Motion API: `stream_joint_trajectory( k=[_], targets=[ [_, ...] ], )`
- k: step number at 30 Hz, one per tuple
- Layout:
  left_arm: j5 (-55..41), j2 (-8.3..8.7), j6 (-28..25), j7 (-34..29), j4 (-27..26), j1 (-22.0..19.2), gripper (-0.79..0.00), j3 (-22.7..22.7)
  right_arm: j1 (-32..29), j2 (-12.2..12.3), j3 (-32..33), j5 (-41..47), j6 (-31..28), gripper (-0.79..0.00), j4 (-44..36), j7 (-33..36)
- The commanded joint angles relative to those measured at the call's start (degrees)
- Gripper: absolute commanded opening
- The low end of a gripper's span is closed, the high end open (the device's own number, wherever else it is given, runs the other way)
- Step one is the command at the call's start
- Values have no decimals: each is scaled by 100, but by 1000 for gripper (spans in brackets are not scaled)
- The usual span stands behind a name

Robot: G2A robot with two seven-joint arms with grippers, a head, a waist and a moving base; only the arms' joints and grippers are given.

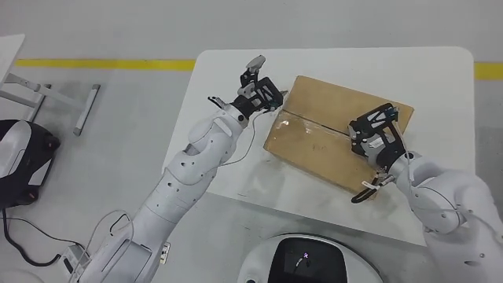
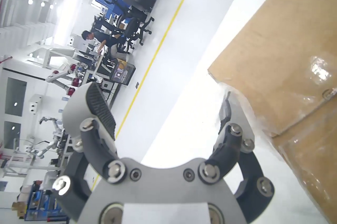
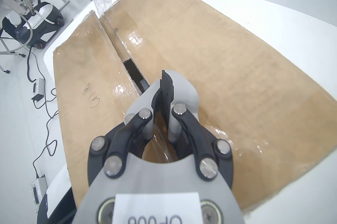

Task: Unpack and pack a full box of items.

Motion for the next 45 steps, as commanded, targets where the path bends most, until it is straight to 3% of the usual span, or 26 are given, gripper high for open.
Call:
stream_joint_trajectory(
  k=[1, 16, 25, 28, 33, 35, 38, 41, 45],
  targets=[
    [-81, -11, 48, -7, -45, 1, 0, -19, 6, -2, -18, -9, 0, -785, 5, 0],
    [-189, -75, -31, -1, -739, -57, 0, 53, 39, -3, -23, -14, 8, -785, -21, 9],
    [-229, -106, -483, 43, -928, -10, 0, 254, -34, 7, 13, -22, 14, -785, -51, -14],
    [-1970, -145, -1024, -527, -1096, 157, 0, -38, -44, 7, 8, -18, 16, -785, -47, -17],
    [-3938, -118, -1728, -2171, -1152, 197, 0, -631, -46, 5, -6, -8, 15, -785, -20, -25],
    [-4899, -127, -1805, -2467, -979, 211, 0, -803, -36, 3, -20, 2, 3, -785, -9, -35],
    [-6067, -115, -1918, -3573, -639, 42, 0, -944, -14, -1, -41, 2, 0, -785, 4, -33],
    [-7485, -118, -1706, -4676, -376, -169, 0, -1024, 0, -3, -54, 13, -15, -785, 17, -38],
    [-7649, -111, -1666, -4838, -348, -222, 0, -1058, 15, -6, -69, 23, -26, -785, 32, -46]
  ],
)
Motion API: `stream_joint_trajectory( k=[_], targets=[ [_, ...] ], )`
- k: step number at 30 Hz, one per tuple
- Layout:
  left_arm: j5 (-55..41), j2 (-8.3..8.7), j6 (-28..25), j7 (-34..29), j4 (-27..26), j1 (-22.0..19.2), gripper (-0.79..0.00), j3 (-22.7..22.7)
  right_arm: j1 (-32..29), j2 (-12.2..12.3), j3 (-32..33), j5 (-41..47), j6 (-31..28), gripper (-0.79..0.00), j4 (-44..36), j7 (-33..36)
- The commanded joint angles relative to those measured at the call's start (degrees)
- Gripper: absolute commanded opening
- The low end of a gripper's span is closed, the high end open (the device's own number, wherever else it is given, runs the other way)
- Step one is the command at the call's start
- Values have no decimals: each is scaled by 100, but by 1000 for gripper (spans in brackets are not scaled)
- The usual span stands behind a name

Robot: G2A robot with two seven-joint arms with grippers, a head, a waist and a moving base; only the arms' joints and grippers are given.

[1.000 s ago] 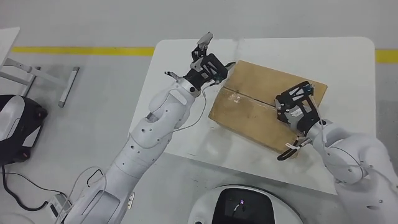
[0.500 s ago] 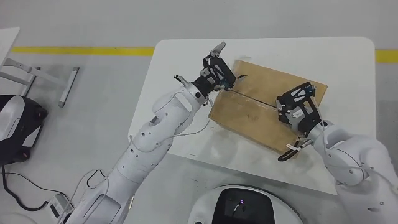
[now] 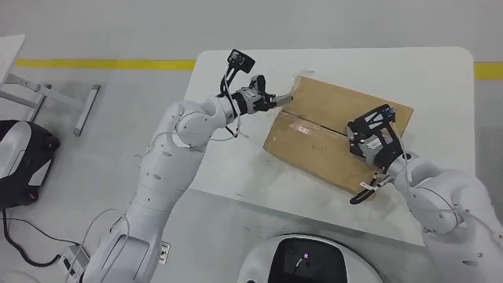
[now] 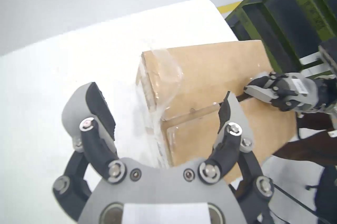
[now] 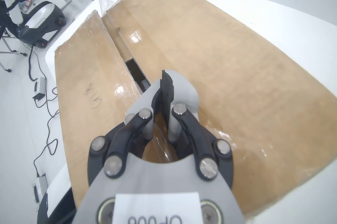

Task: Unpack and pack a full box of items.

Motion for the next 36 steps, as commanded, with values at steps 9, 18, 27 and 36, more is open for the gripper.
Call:
stream_joint_trajectory(
  k=[9, 18, 27, 36],
  targets=[
    [48, -10, 65, 217, 38, 85, 0, 50, 20, 1, 26, 28, -10, -785, 37, -30],
    [-947, -78, 395, -5, 976, -414, 0, 356, 74, -11, -48, 29, -44, -785, 121, -51],
    [-1997, -104, 170, -554, 1751, -846, -200, 511, 84, -10, -49, 14, -44, -785, 107, -31],
    [-2580, -80, -5, -629, 1800, -903, -785, 480, 103, -12, -58, 21, -57, -785, 139, -16]
  ],
)
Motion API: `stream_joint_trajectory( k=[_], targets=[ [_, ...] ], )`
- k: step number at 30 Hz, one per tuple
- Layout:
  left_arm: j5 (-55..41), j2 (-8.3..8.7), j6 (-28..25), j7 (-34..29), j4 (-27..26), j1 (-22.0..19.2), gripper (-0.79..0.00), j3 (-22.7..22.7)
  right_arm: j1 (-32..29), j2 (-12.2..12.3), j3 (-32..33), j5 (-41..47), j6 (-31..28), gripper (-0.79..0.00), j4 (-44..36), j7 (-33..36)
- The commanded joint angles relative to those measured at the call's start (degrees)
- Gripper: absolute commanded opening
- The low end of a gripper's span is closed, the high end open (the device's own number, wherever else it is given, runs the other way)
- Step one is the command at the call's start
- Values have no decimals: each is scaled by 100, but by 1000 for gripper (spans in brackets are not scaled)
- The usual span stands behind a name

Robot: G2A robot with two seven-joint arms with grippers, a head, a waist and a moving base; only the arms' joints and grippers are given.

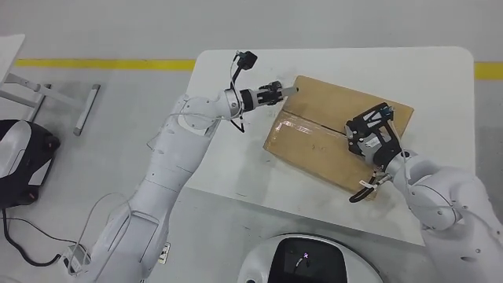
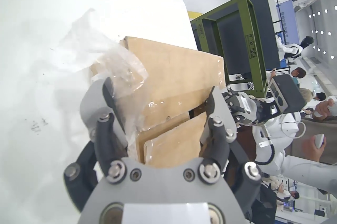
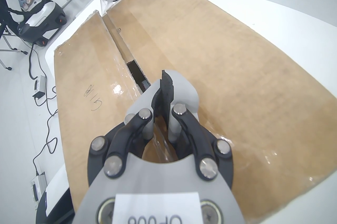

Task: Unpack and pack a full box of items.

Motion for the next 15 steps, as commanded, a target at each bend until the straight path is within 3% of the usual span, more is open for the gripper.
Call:
stream_joint_trajectory(
  k=[1, 15],
  targets=[
    [-76, 15, -31, -26, -18, 13, -785, -25, 7, -2, -9, 3, 0, -785, 11, -4],
    [-4, 109, -57, 445, -281, 234, -785, -205, 21, -8, -56, -26, -3, -785, 40, 16]
  ],
)
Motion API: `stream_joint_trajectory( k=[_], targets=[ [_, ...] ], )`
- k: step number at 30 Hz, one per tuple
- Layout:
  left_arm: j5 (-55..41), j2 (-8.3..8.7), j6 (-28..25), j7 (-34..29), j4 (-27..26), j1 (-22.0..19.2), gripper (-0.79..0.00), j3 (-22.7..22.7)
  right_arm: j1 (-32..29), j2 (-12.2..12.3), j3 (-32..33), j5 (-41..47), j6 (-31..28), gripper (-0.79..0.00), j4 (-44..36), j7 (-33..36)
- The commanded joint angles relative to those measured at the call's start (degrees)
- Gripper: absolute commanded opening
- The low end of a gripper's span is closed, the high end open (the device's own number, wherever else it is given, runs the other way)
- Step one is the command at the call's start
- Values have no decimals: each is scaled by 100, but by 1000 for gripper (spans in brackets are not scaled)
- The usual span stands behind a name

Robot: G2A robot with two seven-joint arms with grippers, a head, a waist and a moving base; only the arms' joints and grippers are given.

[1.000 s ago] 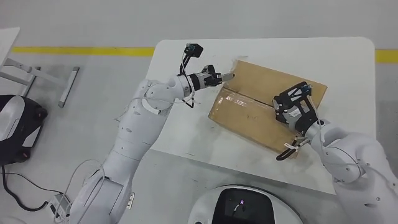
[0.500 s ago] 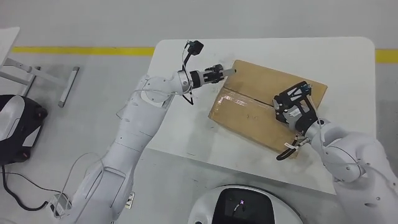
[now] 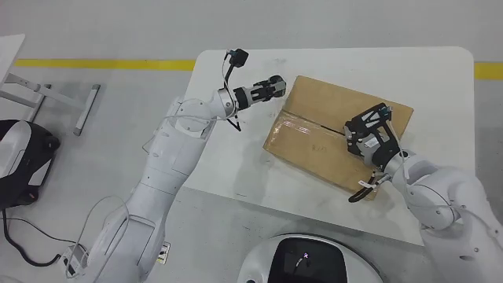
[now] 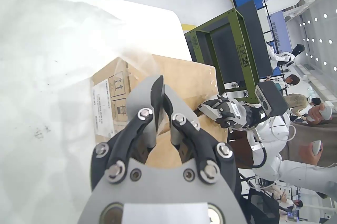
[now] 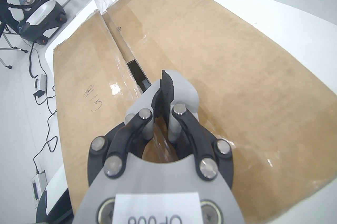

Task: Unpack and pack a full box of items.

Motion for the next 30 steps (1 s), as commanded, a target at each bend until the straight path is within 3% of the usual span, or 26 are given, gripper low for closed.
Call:
stream_joint_trajectory(
  k=[1, 9, 14, 17, 21, 24, 30],
  targets=[
    [11, 19, -2, 62, -85, 51, -785, -53, 6, -3, -17, -5, 1, -785, 15, 4],
    [-95, 104, 39, 161, -483, 316, -751, -334, 98, -25, -118, -12, 33, -785, 117, 56],
    [-62, 136, -1, 166, -683, 450, -545, -341, 182, -46, -196, 5, 72, -785, 166, 109],
    [-155, 135, 2, 154, -777, 476, -483, -266, 235, -59, -249, 5, 94, -785, 181, 142],
    [-307, 130, -17, 63, -998, 457, -536, -128, 269, -70, -276, 10, 113, -785, 204, 151],
    [-448, 130, -28, -30, -1194, 472, -486, -45, 268, -72, -283, -15, 128, -785, 196, 152],
    [-744, 134, -45, -279, -1399, 530, -517, 136, 255, -74, -268, -30, 157, -785, 177, 161]
  ],
)
